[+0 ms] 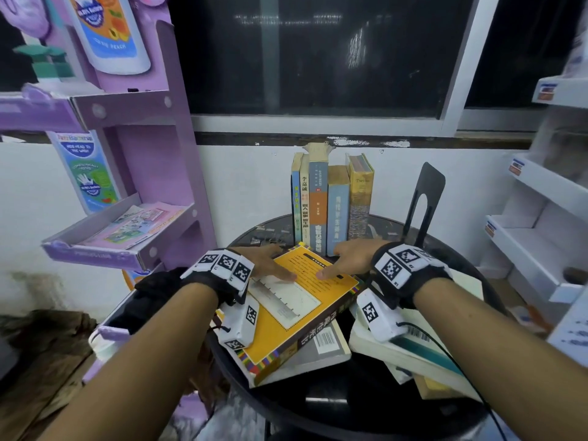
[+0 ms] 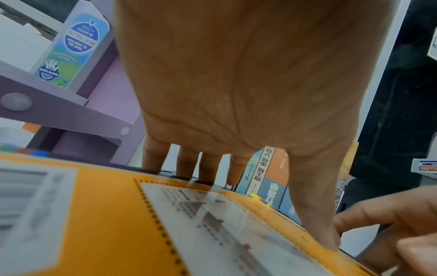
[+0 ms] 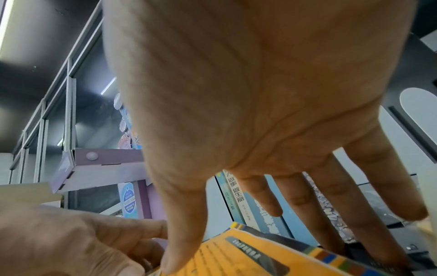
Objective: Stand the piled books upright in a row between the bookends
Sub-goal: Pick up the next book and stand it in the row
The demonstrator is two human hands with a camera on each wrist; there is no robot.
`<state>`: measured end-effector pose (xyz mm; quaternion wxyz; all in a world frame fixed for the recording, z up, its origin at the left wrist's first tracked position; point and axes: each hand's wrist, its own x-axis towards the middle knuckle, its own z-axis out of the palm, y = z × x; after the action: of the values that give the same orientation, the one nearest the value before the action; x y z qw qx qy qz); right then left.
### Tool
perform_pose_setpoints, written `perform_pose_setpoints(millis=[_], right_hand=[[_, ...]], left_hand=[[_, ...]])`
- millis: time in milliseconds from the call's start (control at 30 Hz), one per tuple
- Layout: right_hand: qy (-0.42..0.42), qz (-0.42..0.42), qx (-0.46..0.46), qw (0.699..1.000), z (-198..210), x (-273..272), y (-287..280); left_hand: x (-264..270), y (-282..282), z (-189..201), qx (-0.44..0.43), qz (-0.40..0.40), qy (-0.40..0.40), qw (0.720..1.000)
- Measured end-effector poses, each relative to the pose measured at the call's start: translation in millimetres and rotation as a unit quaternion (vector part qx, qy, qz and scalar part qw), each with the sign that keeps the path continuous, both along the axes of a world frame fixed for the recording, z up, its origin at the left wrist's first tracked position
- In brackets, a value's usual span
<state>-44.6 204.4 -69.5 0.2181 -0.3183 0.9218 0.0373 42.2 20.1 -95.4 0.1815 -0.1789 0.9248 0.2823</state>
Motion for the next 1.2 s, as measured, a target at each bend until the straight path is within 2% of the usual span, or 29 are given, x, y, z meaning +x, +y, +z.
perform_pose_setpoints(millis=[333, 600, 767, 900, 1000, 1100, 1200], right_hand=[[-0.034, -0.004, -0.009, 0.999, -9.1, 2.9, -2.5], [-0.061, -0.019, -0.042, 0.997, -4.6, 3.3, 0.8], [-0.092, -0.059, -0.126, 0.986, 0.7, 2.0, 2.0], [-0.143, -0.101, -0.249, 0.952, 11.6, 6.1, -1.5], [-0.151, -0.117, -0.313, 0.93, 21.5, 8.8, -10.1], [-0.141, -0.116, -0.361, 0.915, 28.1, 11.7, -18.0], [-0.095, -0.094, -0.397, 0.908, 37.1, 17.6, -23.5]], left_hand=[[3.6, -1.8, -1.9, -0.066, -0.023, -0.004, 0.998], [5.4, 2.3, 2.7, -0.057, -0.032, 0.017, 0.998], [7.4, -9.7, 4.1, 0.003, -0.004, 0.031, 1.0], [12.1, -20.4, 9.8, 0.092, 0.003, 0.061, 0.994], [18.5, -29.3, 15.7, 0.108, 0.004, 0.082, 0.991], [25.3, -37.1, 23.2, 0.142, 0.03, 0.11, 0.983], [30.7, -44.1, 29.5, 0.197, 0.063, 0.154, 0.966]])
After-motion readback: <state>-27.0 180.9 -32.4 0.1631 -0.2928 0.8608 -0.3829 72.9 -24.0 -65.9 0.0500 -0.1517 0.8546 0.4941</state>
